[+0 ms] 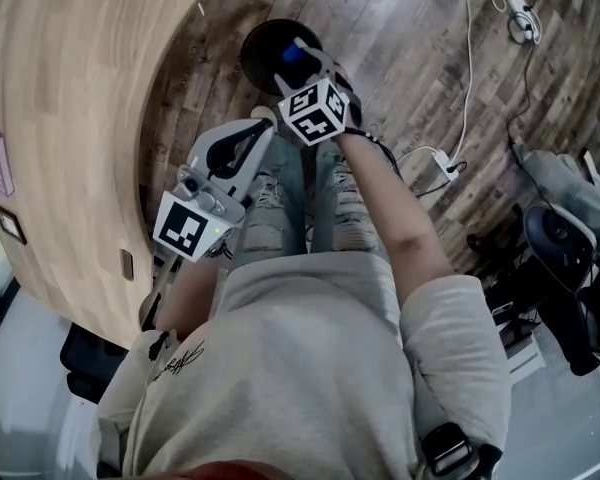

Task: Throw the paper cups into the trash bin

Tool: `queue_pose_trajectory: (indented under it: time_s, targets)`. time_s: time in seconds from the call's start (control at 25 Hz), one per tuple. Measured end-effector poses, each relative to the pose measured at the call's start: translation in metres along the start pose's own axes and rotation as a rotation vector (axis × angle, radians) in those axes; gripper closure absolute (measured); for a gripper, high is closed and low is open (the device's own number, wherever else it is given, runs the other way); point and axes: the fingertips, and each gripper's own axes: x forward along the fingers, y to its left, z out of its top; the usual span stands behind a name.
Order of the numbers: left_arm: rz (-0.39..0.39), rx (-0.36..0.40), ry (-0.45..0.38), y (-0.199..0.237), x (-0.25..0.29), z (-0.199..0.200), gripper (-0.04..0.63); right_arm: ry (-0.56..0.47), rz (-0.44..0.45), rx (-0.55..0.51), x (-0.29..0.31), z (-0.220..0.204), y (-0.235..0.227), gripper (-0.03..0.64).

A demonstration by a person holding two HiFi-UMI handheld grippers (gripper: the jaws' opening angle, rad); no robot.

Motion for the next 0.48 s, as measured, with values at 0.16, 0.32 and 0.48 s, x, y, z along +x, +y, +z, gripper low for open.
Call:
queue_pose_trajectory:
  time_s: [0.16,0.32,0.48]
  targets:
    - [0.001,0.014,0.012,-0.004,0.0,0.006,0.592,-0.025,0.001,-0.002,-0.026,0.013,0.002,0.348]
    - [0.005,0.018,0.022,-0.009,-0.005,0.014,0.592,-0.063,0.01,-0.013,-0.051,0.029,0.011,0.348]
    - [0.011,0.013,0.013,-0.012,-0.008,0.026,0.592,-0.104,0.029,-0.017,-0.076,0.046,0.02,0.348]
